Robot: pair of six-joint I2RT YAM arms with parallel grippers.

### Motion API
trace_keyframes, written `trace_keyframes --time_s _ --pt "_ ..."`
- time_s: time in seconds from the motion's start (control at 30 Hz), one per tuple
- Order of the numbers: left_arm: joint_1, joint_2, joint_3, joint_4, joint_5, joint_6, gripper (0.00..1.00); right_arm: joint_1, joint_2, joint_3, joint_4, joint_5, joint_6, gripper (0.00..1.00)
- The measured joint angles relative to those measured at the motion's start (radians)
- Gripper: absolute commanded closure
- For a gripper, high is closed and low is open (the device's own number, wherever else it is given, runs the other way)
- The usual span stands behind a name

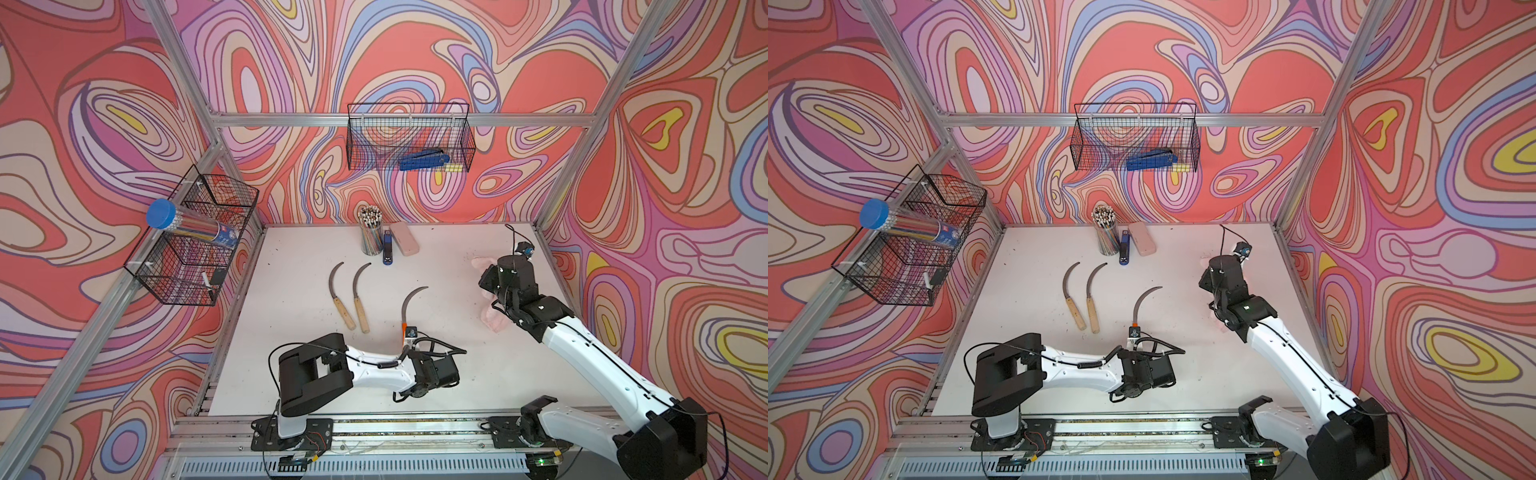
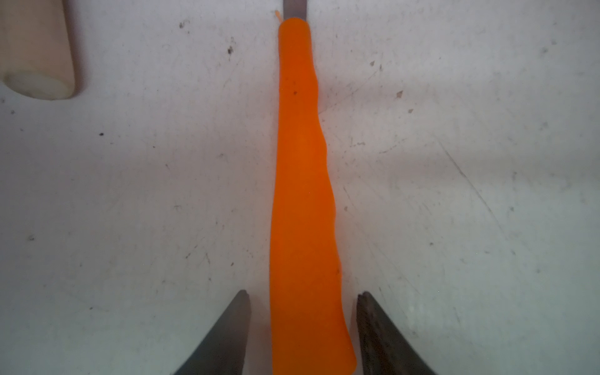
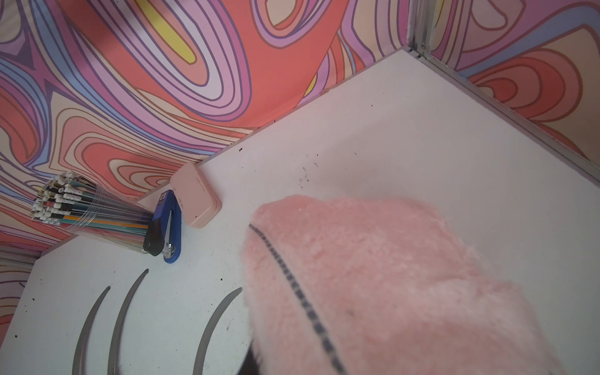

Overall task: Wipe small sickles with rags
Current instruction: Pick up the small sickle from the center of the board.

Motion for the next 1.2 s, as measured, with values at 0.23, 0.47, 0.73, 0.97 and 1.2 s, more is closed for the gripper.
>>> trace_keyframes --time_s 0.23,0.47,0.73,0.97,1.2 --pt "0.010 0.008 0.008 0.002 -0.002 0.011 0.53 0.000 0.003 0.000 0.000 -0.001 0.000 1.00" --pt "0.023 0.011 0.010 0.003 -0.003 0.025 0.57 0.000 0.003 0.000 0.000 -0.001 0.000 1.00" --pt "0.035 0.012 0.010 0.009 -0.003 0.044 0.61 0.000 0.008 0.000 0.000 -0.005 0.000 1.00" --pt "0.057 0.012 0.011 0.017 0.001 0.063 0.61 0.000 0.009 0.000 0.000 -0.009 0.000 1.00" --pt "0.065 0.013 0.012 0.018 0.002 0.069 0.66 0.000 0.015 0.000 0.000 -0.014 0.000 1.00"
